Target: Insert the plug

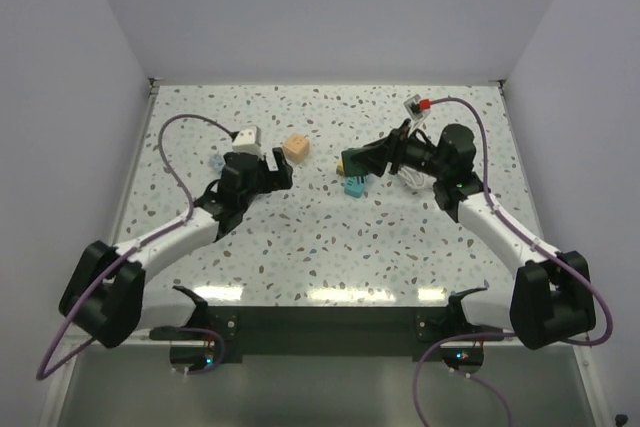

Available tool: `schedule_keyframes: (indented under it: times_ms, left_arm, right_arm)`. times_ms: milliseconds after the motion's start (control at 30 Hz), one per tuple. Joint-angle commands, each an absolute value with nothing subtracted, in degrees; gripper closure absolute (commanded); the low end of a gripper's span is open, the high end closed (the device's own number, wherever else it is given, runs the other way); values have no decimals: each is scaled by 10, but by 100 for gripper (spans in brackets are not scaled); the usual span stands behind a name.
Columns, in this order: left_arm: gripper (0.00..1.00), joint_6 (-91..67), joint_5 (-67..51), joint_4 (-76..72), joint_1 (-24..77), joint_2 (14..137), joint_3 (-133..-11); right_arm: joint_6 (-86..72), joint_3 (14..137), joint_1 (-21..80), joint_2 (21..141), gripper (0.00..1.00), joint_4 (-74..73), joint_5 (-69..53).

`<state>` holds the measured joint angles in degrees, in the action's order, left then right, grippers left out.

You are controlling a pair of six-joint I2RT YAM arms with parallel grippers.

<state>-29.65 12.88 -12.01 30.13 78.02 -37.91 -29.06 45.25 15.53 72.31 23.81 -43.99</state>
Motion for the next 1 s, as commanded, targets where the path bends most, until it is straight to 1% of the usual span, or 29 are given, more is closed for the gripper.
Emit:
schedule_keyframes:
  times_ms: [0, 67, 133, 167, 300, 500, 633, 900, 967]
  left_arm:
    - [0, -275, 195, -65, 284, 689, -378]
    - [0, -269, 186, -54, 236, 672, -372]
    - [0, -260, 159, -48, 193, 685, -375]
    - [0, -258, 168, -49, 169, 693, -376]
    - [0, -243, 196, -68, 149, 763, -402]
    - [0, -268, 218, -80, 129, 848, -426]
    - [0, -275, 250, -104, 121, 862, -417]
    - [0, -283, 237, -161, 102, 903, -424]
    - [0, -284, 235, -153, 99, 914, -435]
  right_arm:
    - [-275, 475, 170, 729, 100, 264, -424]
    - [-263, 479, 179, 735, 100, 256, -410]
    - [-232, 485, 200, 728, 100, 229, -377]
    - [-223, 488, 208, 724, 100, 221, -371]
    - [-213, 489, 224, 708, 100, 208, -366]
    - [-215, 483, 229, 698, 100, 209, -369]
    - [-214, 482, 231, 698, 100, 211, -370]
    - [-213, 488, 233, 715, 100, 216, -381]
    - [-213, 489, 234, 717, 100, 217, -382]
